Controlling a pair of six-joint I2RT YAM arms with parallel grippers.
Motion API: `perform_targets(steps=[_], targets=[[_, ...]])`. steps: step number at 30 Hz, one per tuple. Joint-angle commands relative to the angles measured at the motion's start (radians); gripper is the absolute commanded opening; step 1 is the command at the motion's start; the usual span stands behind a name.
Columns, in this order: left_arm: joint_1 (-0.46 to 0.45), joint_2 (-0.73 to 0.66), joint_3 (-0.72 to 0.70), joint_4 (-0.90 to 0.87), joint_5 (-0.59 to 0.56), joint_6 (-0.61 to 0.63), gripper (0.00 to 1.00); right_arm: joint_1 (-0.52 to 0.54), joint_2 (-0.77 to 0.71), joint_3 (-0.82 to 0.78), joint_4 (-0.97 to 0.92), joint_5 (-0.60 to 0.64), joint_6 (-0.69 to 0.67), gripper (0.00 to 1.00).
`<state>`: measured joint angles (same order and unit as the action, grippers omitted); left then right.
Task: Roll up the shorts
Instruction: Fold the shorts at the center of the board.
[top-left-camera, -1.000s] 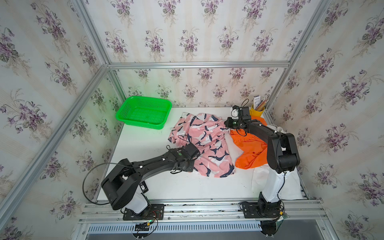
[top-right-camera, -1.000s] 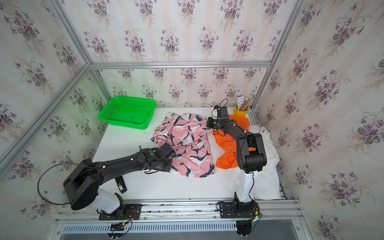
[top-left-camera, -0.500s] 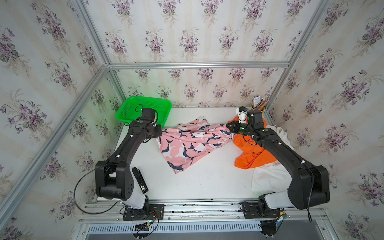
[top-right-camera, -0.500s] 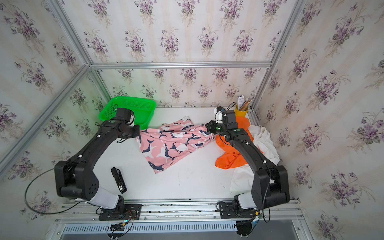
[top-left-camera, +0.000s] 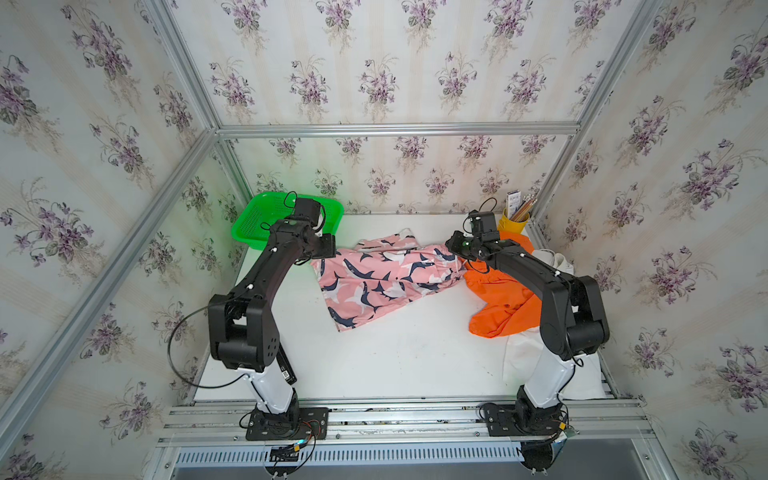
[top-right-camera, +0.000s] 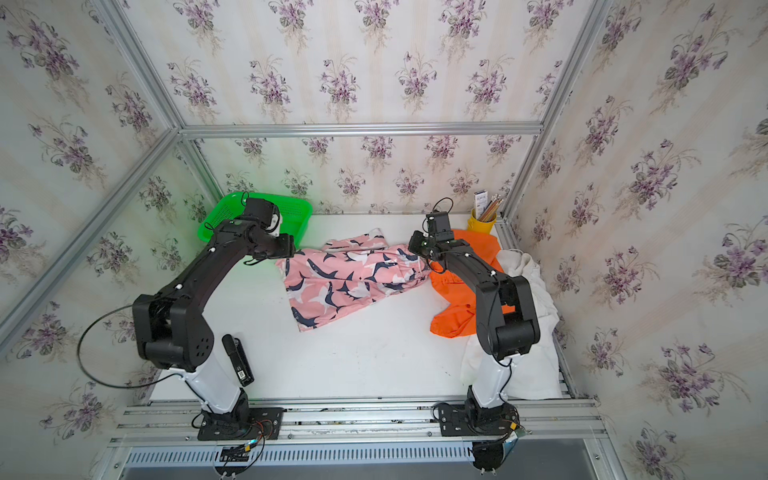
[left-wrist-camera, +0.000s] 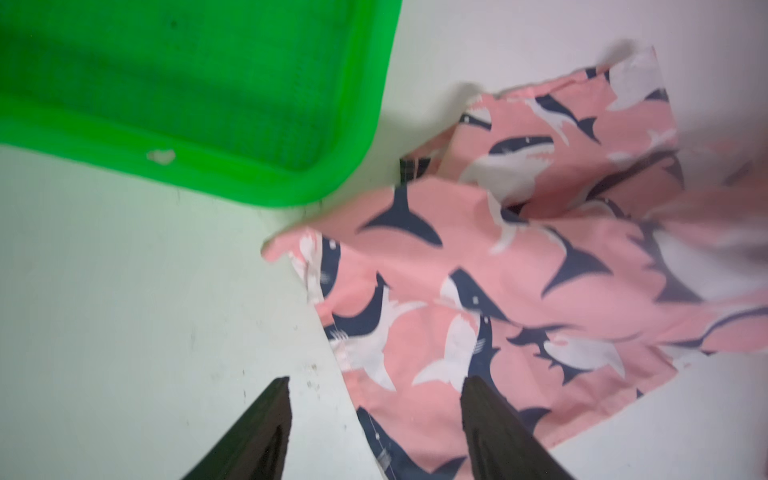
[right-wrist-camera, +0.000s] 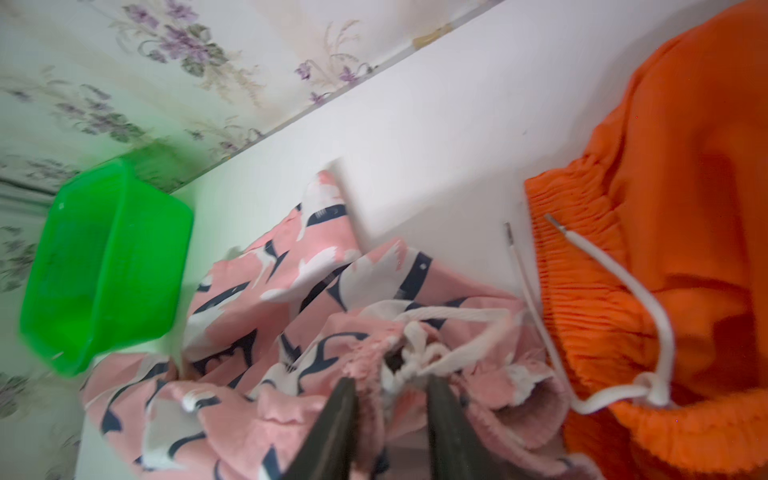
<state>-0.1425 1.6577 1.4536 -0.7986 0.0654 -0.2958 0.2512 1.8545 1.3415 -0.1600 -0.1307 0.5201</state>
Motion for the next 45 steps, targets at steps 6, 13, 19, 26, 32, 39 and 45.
perform_targets(steps=[6, 13, 19, 26, 32, 39, 45], targets=[[-0.155, -0.234, -0.446, -0.033, 0.039, -0.404, 0.70, 0.001, -0.058, -0.023, -0.053, 0.147, -0.035, 0.50], [-0.226, -0.278, -0.607, 0.045, 0.070, -0.548, 0.74, 0.000, -0.200, -0.137, -0.070, 0.105, -0.042, 0.50], [-0.261, -0.088, -0.551, 0.095, 0.063, -0.544, 0.65, 0.000, -0.272, -0.186, -0.115, 0.099, -0.087, 0.50], [-0.261, 0.013, -0.511, 0.093, 0.038, -0.482, 0.23, 0.001, -0.315, -0.236, -0.138, 0.083, -0.119, 0.49], [-0.260, -0.084, -0.524, 0.012, -0.042, -0.444, 0.00, 0.000, -0.277, -0.268, -0.127, 0.032, -0.138, 0.49], [-0.218, -0.217, -0.562, -0.060, -0.089, -0.416, 0.00, 0.000, -0.190, -0.279, -0.054, -0.133, -0.142, 0.50], [-0.205, -0.232, -0.548, -0.094, -0.098, -0.401, 0.00, -0.003, -0.203, -0.376, -0.066, -0.099, -0.166, 0.54]])
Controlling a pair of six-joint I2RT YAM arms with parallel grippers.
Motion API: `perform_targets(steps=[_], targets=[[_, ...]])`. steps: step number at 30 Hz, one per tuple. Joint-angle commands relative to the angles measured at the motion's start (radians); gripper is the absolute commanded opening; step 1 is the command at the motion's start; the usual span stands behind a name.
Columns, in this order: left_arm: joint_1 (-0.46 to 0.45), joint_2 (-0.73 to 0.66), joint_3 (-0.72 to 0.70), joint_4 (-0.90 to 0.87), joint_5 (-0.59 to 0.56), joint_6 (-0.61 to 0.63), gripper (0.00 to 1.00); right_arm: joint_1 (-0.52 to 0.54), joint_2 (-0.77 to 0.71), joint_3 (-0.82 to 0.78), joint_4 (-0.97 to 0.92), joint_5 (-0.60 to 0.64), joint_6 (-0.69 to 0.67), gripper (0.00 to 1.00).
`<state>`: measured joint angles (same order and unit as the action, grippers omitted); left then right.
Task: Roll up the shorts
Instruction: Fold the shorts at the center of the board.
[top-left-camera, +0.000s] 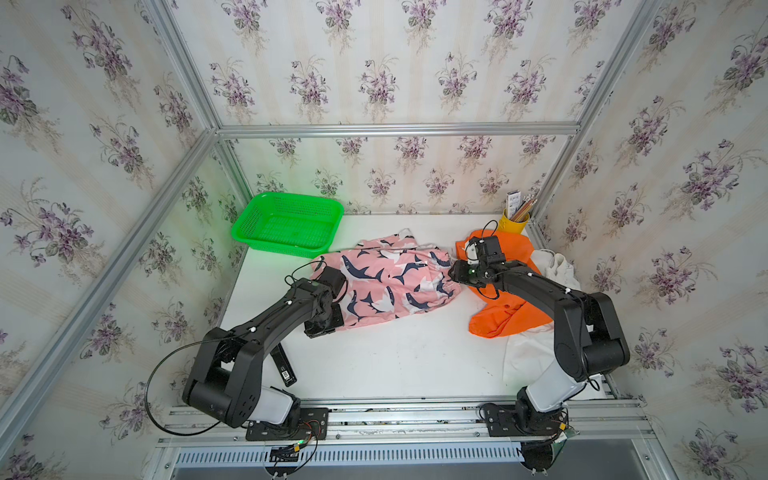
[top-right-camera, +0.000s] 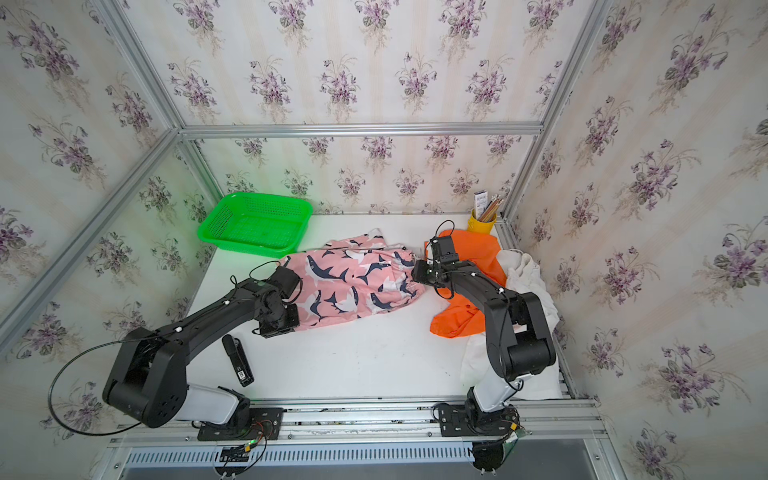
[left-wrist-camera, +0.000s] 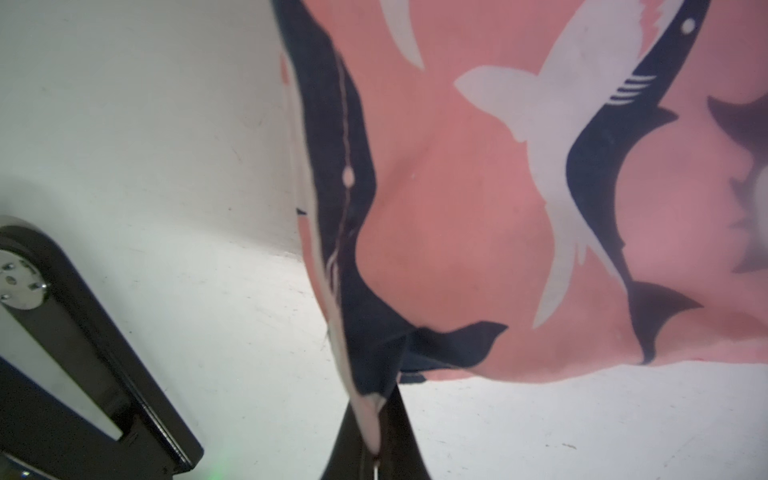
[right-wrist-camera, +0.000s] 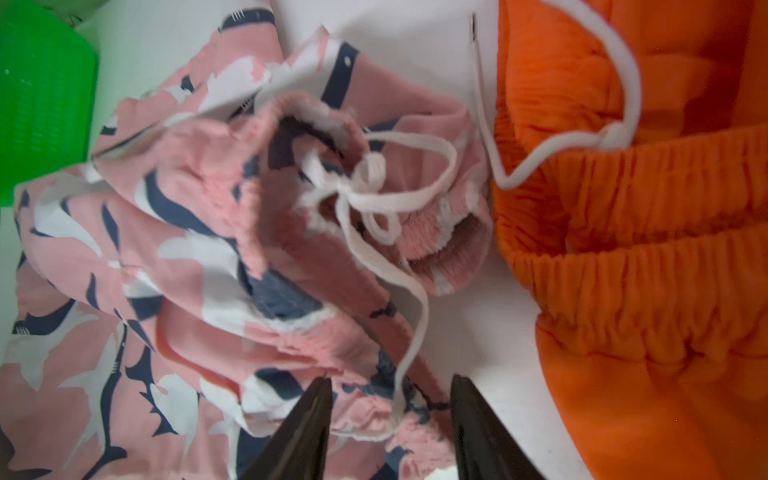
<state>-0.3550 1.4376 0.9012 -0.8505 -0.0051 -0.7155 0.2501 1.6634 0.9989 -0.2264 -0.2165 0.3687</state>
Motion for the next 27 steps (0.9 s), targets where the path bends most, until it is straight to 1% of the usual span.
perform_targets(steps=[1, 5, 7, 10, 12, 14, 16, 17, 19, 20, 23, 25, 27], targets=[[0.012, -0.015, 0.004, -0.042, -0.027, 0.021, 0.00, -0.001, -0.018, -0.052, 0.004, -0.033, -0.012, 0.56], [0.025, -0.006, 0.018, -0.051, -0.021, 0.037, 0.00, -0.001, -0.049, -0.140, 0.063, -0.095, 0.014, 0.68], [0.025, -0.005, 0.022, -0.052, -0.021, 0.040, 0.00, -0.001, -0.047, -0.161, 0.081, -0.096, 0.023, 0.68], [0.027, -0.005, 0.024, -0.052, -0.019, 0.043, 0.00, -0.002, -0.025, -0.181, 0.117, -0.146, 0.039, 0.60], [0.028, -0.009, 0.026, -0.051, -0.016, 0.044, 0.00, -0.002, -0.015, -0.198, 0.159, -0.186, 0.061, 0.52], [0.030, -0.014, 0.028, -0.051, -0.019, 0.047, 0.00, -0.002, -0.012, -0.211, 0.199, -0.184, 0.074, 0.47], [0.032, -0.016, 0.028, -0.052, -0.022, 0.048, 0.00, -0.001, -0.011, -0.211, 0.220, -0.156, 0.073, 0.38], [0.033, -0.044, 0.031, -0.057, -0.024, 0.050, 0.00, -0.001, -0.008, -0.205, 0.218, -0.139, 0.068, 0.32], [0.039, -0.068, 0.039, -0.065, -0.027, 0.059, 0.00, -0.002, -0.014, -0.189, 0.212, -0.117, 0.056, 0.12], [0.045, -0.082, 0.051, -0.072, -0.029, 0.063, 0.00, -0.001, -0.026, -0.176, 0.202, -0.113, 0.055, 0.00], [0.073, -0.150, 0.121, -0.116, -0.041, 0.097, 0.00, -0.001, -0.082, -0.121, 0.153, -0.125, 0.052, 0.00], [0.095, -0.196, 0.210, -0.163, -0.065, 0.129, 0.00, -0.001, -0.124, -0.059, 0.104, -0.132, 0.051, 0.00], [0.112, -0.239, 0.339, -0.206, -0.100, 0.167, 0.00, 0.000, -0.173, 0.031, 0.043, -0.138, 0.052, 0.00]])
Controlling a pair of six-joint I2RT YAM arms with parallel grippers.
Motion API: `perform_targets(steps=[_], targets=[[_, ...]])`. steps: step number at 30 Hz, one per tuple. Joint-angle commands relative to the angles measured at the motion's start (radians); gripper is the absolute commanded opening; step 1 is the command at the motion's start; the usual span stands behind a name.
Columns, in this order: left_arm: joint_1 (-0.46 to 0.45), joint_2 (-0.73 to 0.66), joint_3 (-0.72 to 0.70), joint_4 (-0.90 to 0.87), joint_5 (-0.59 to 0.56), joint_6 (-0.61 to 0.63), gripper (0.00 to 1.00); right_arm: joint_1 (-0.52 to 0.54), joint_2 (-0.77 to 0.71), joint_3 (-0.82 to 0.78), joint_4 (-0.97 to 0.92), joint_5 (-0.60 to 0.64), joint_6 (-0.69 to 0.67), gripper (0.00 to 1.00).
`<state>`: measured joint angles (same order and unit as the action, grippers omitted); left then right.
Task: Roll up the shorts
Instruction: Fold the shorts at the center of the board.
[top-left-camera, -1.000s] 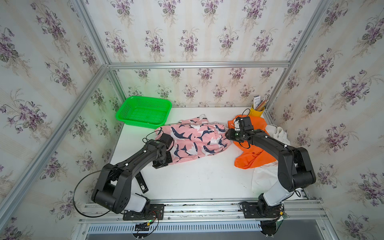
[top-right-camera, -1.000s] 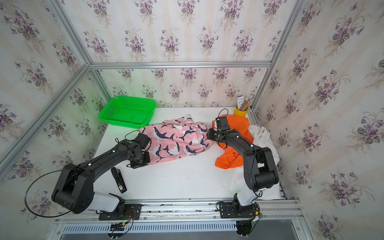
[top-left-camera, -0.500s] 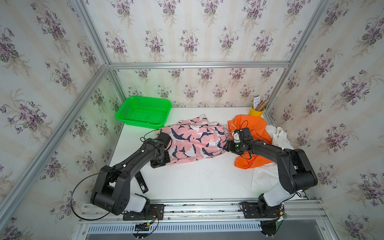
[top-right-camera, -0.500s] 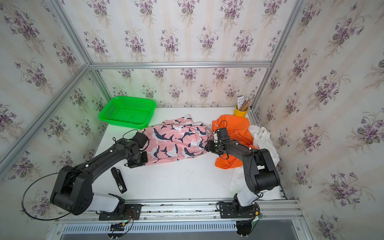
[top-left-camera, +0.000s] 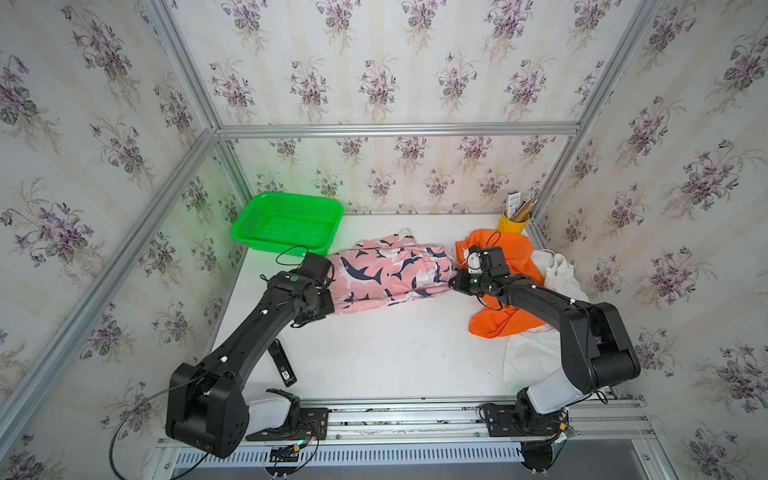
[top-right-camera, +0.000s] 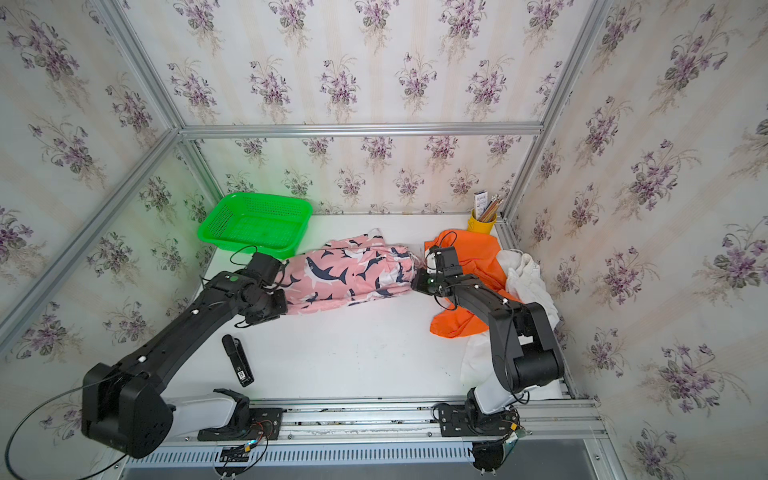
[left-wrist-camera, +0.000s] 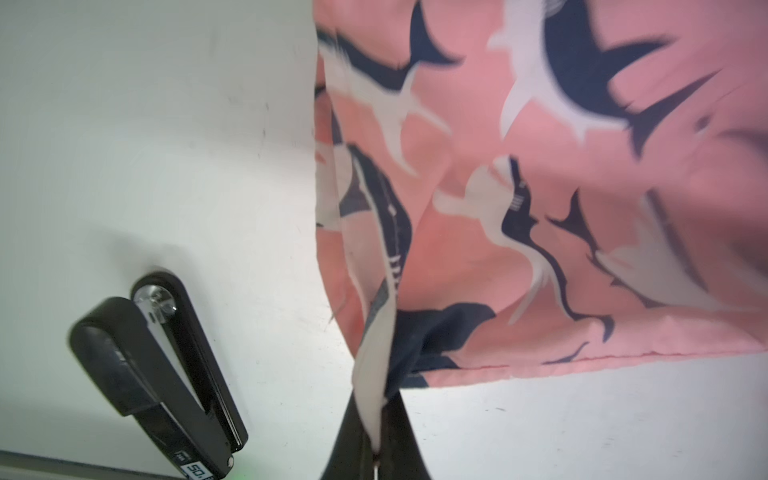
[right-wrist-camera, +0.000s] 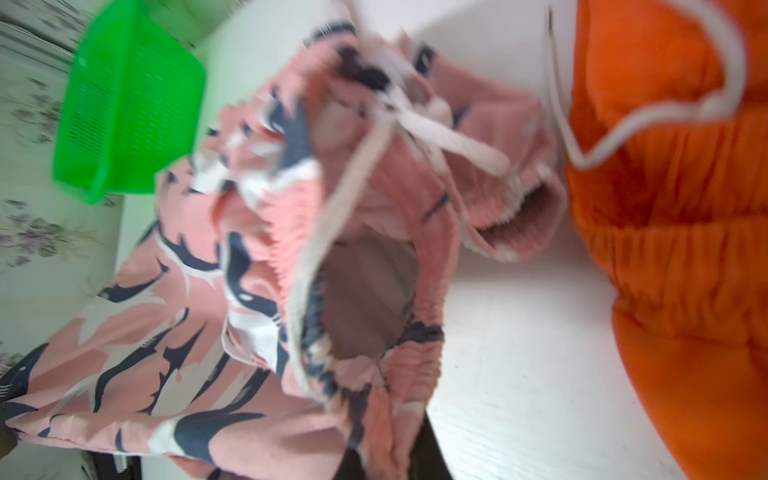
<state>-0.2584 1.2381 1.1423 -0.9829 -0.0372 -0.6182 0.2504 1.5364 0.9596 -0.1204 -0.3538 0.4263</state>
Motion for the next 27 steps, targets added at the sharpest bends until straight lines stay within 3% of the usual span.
perform_targets(steps=[1, 9, 13, 16, 18, 23, 27], targets=[[0.020, -0.054, 0.163, -0.089, -0.089, 0.086, 0.00, -0.001, -0.067, 0.115, -0.088, 0.000, -0.006, 0.00], [0.023, -0.133, 0.726, -0.065, -0.248, 0.286, 0.00, 0.001, -0.257, 0.492, -0.215, -0.056, 0.026, 0.00], [0.022, -0.144, 0.932, -0.009, -0.337, 0.356, 0.00, 0.002, -0.320, 0.623, -0.237, -0.089, 0.065, 0.00], [0.022, -0.070, 1.058, -0.012, -0.381, 0.393, 0.00, 0.001, -0.335, 0.653, -0.209, -0.083, 0.128, 0.00], [0.022, 0.004, 1.110, -0.025, -0.413, 0.394, 0.00, 0.001, -0.319, 0.653, -0.181, -0.058, 0.147, 0.00], [0.061, 0.119, 1.017, 0.156, -0.418, 0.370, 0.00, 0.001, -0.224, 0.622, -0.099, 0.053, 0.141, 0.00], [0.128, 0.280, 1.146, 0.202, -0.351, 0.279, 0.00, 0.001, -0.143, 0.617, 0.008, 0.144, 0.131, 0.00]])
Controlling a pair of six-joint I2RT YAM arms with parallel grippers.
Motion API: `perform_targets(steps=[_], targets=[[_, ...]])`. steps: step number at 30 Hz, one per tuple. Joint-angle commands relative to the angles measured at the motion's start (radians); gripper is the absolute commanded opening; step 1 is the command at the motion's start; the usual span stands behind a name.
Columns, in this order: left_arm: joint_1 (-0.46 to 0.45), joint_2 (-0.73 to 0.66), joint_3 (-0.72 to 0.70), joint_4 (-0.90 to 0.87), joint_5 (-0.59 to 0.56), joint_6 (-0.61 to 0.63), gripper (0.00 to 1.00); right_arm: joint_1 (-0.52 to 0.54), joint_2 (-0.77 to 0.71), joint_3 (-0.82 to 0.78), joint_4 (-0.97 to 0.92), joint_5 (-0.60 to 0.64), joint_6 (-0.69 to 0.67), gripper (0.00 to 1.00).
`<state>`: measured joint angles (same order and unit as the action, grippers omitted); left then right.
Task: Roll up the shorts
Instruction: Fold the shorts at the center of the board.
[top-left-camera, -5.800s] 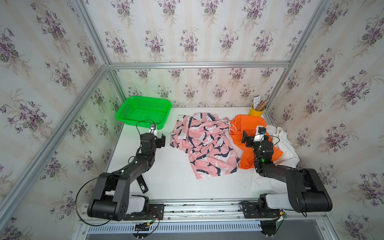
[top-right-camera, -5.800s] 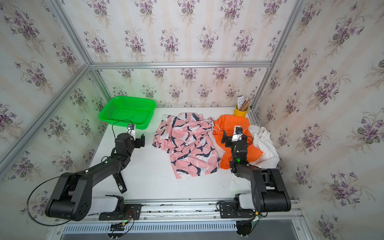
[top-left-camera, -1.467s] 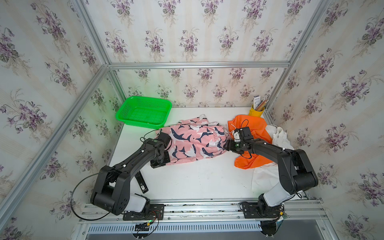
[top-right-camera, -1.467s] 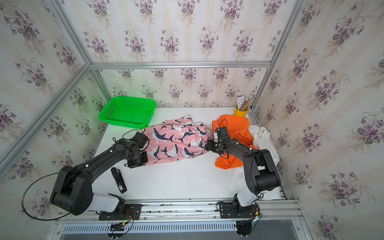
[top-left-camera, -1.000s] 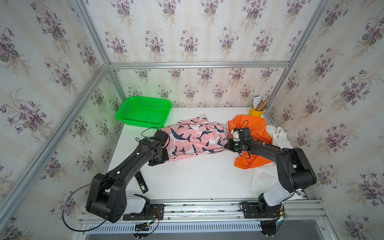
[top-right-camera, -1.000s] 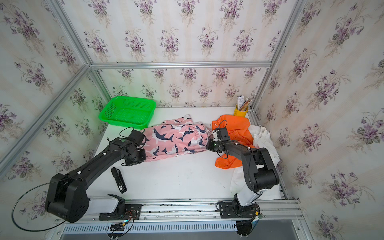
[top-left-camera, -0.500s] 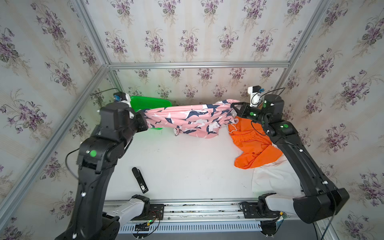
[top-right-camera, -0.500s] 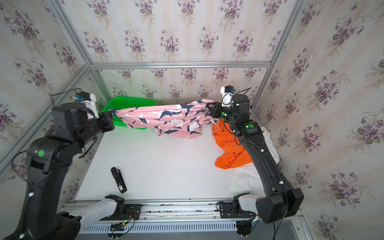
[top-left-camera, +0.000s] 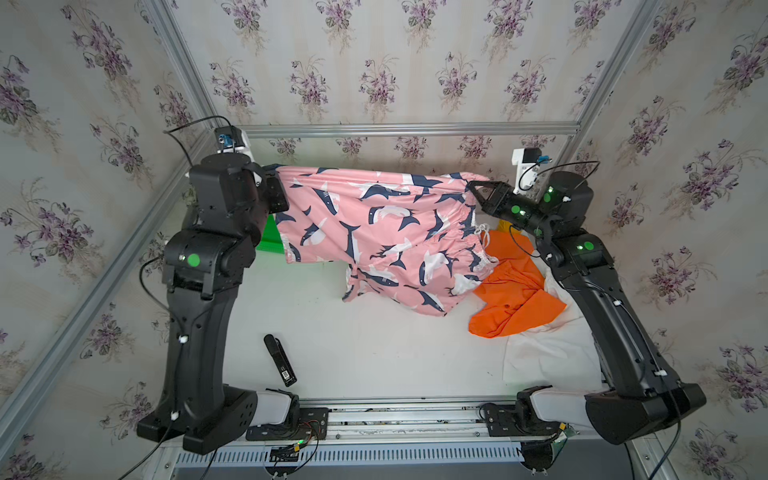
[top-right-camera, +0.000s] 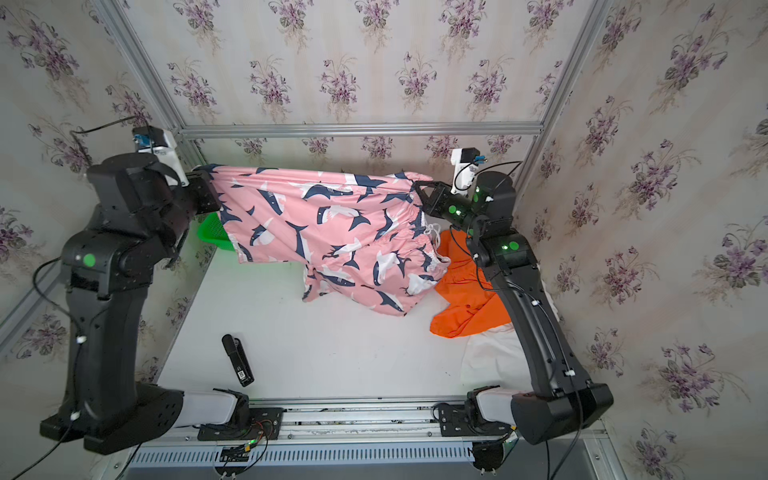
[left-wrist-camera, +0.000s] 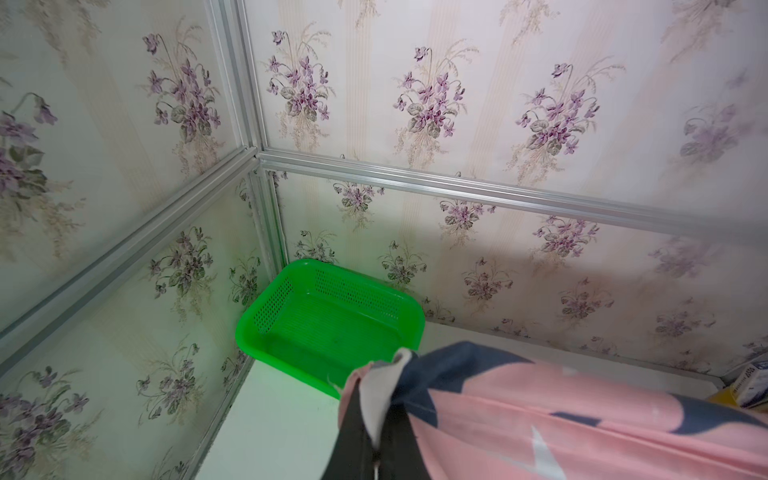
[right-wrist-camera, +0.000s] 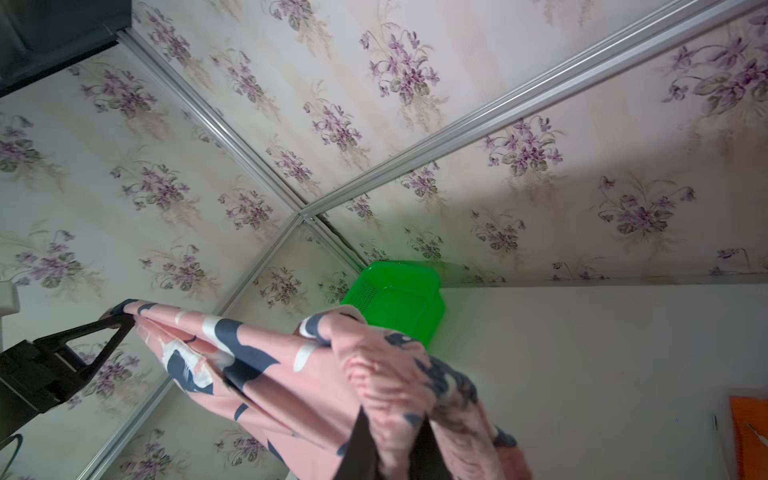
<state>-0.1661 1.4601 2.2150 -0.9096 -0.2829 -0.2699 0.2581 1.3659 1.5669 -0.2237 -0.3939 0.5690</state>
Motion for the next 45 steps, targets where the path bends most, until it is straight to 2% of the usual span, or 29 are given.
perform_targets(steps=[1, 6, 8, 11, 14, 18, 24, 27, 32, 35, 37, 40, 45], targets=[[0.045, 0.098, 0.130, 0.136, -0.094, -0.077, 0.00, -0.006, 0.050, 0.029, 0.127, 0.197, -0.011, 0.00], [0.087, 0.253, 0.478, 0.072, -0.021, -0.097, 0.00, -0.006, 0.127, 0.186, 0.108, 0.197, -0.009, 0.00], [0.090, 0.221, 0.469, 0.109, 0.002, -0.080, 0.00, -0.006, 0.129, 0.226, 0.089, 0.194, -0.003, 0.00], [0.090, 0.092, 0.321, 0.166, 0.035, -0.025, 0.00, -0.006, 0.095, 0.226, 0.054, 0.163, -0.008, 0.00], [0.091, -0.086, 0.117, 0.184, 0.068, 0.008, 0.00, -0.002, 0.015, 0.142, -0.006, 0.116, -0.032, 0.00], [0.089, -0.339, -0.208, 0.133, 0.225, 0.059, 0.00, 0.005, -0.181, -0.134, -0.055, 0.081, -0.044, 0.00], [0.089, -0.736, -0.703, -0.010, 0.363, 0.031, 0.00, 0.031, -0.504, -0.640, -0.102, 0.000, 0.006, 0.00], [0.089, -0.885, -0.832, -0.122, 0.398, 0.017, 0.00, 0.075, -0.623, -0.833, -0.130, -0.064, 0.017, 0.00], [0.089, -1.032, -0.966, -0.221, 0.519, -0.028, 0.00, 0.150, -0.808, -1.000, -0.246, -0.085, 0.079, 0.00], [0.089, -1.050, -1.017, -0.204, 0.506, -0.052, 0.00, 0.153, -0.867, -1.033, -0.242, -0.087, 0.122, 0.00], [0.089, -1.019, -1.055, -0.166, 0.510, -0.058, 0.00, 0.153, -0.849, -1.040, -0.226, -0.061, 0.133, 0.00], [0.089, -0.910, -1.102, -0.094, 0.552, -0.058, 0.00, 0.152, -0.777, -1.050, -0.198, 0.017, 0.158, 0.00], [0.089, -0.665, -1.104, -0.010, 0.553, -0.055, 0.00, 0.152, -0.654, -1.062, -0.131, 0.184, 0.236, 0.00]])
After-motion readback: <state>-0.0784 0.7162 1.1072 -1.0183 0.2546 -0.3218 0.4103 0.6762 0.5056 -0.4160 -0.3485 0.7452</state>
